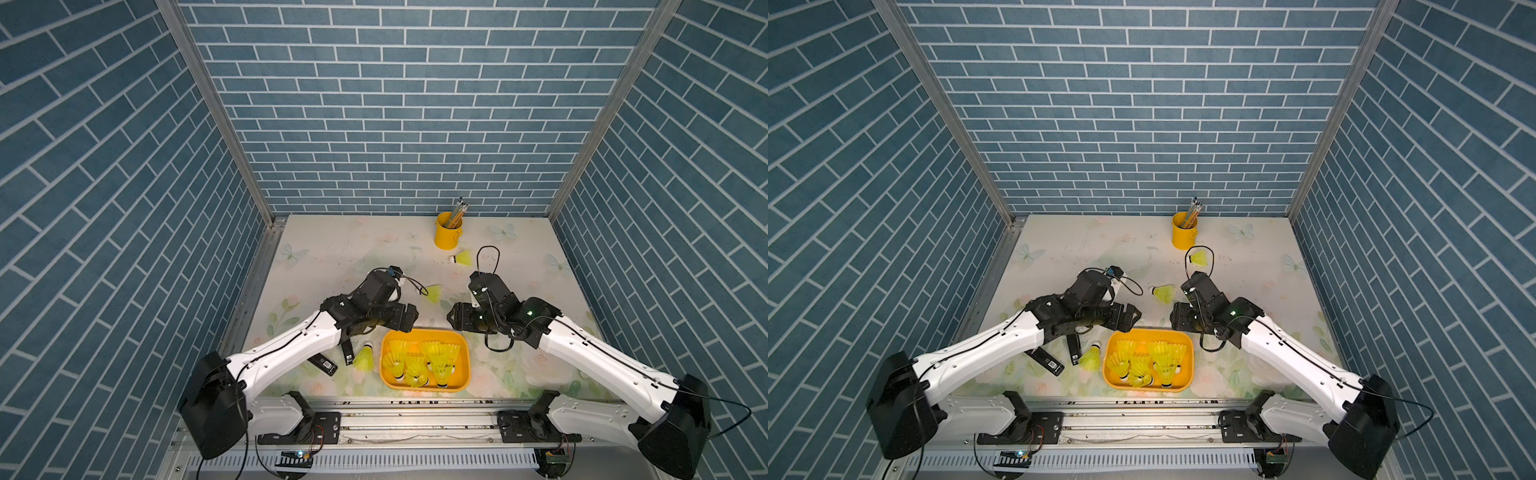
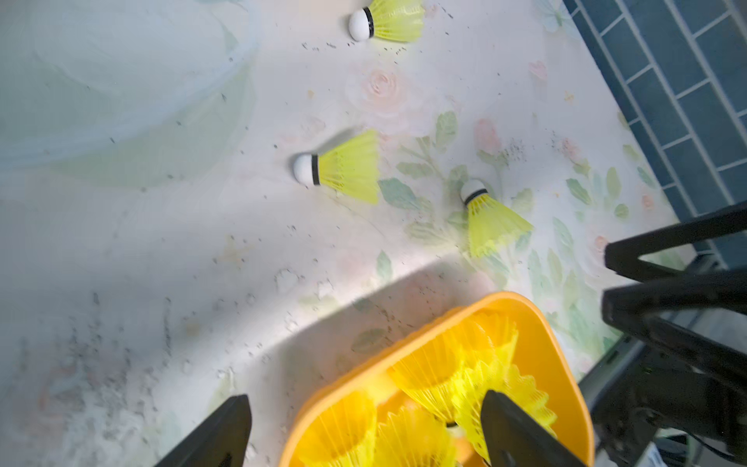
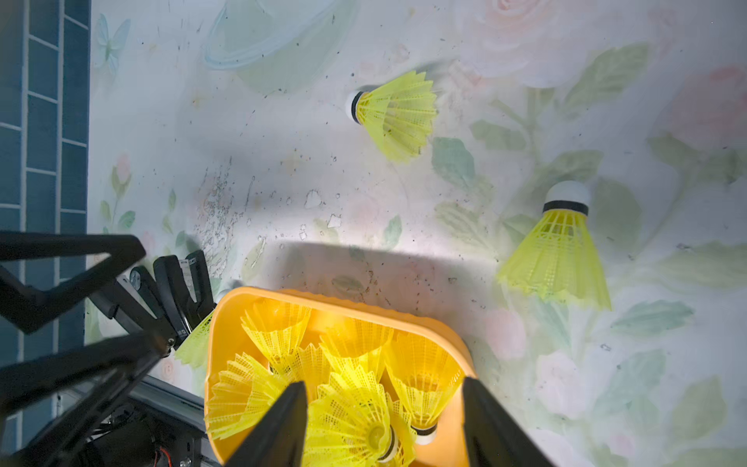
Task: Put the shuttlecocks into the storage box
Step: Pick up the shuttlecock at the center of the board.
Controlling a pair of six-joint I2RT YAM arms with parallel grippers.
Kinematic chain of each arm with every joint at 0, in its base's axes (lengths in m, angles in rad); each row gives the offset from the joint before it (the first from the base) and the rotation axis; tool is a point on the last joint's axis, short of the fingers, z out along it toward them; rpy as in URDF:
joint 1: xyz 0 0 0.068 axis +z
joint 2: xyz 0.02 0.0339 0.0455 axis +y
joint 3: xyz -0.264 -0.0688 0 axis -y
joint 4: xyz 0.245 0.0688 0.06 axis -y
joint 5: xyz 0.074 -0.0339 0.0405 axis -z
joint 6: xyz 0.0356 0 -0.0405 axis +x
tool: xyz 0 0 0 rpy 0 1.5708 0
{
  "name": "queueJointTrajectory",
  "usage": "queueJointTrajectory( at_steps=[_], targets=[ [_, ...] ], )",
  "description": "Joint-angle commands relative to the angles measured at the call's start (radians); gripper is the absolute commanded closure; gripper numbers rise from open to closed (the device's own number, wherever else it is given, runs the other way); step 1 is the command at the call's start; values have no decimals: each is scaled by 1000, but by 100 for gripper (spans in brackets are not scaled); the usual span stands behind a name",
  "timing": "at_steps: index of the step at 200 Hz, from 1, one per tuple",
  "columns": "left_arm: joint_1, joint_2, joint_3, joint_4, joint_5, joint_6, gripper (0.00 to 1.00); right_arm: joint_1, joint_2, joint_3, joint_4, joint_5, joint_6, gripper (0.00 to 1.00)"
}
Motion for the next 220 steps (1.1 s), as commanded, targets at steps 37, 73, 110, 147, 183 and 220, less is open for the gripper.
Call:
queueJointTrajectory(
  at_steps=[37,73,110,147,183,220],
  targets=[
    [56,255,153,48,-72,508,7,-115,57,51,105,-93,7,10],
    [82,368,197,123,-51,727,10,-208,46,-5,196,-158,102,0],
    [90,468,227,178,-37,936,10,-297,61,-50,278,-272,184,0],
    [102,570,275,208,-18,1056,13,-330,76,-78,314,-329,189,0],
    [125,660,373,196,37,1109,13,-342,83,-95,317,-331,206,0],
    [123,753,476,93,84,1179,14,-358,92,-93,264,-273,281,0]
  ],
)
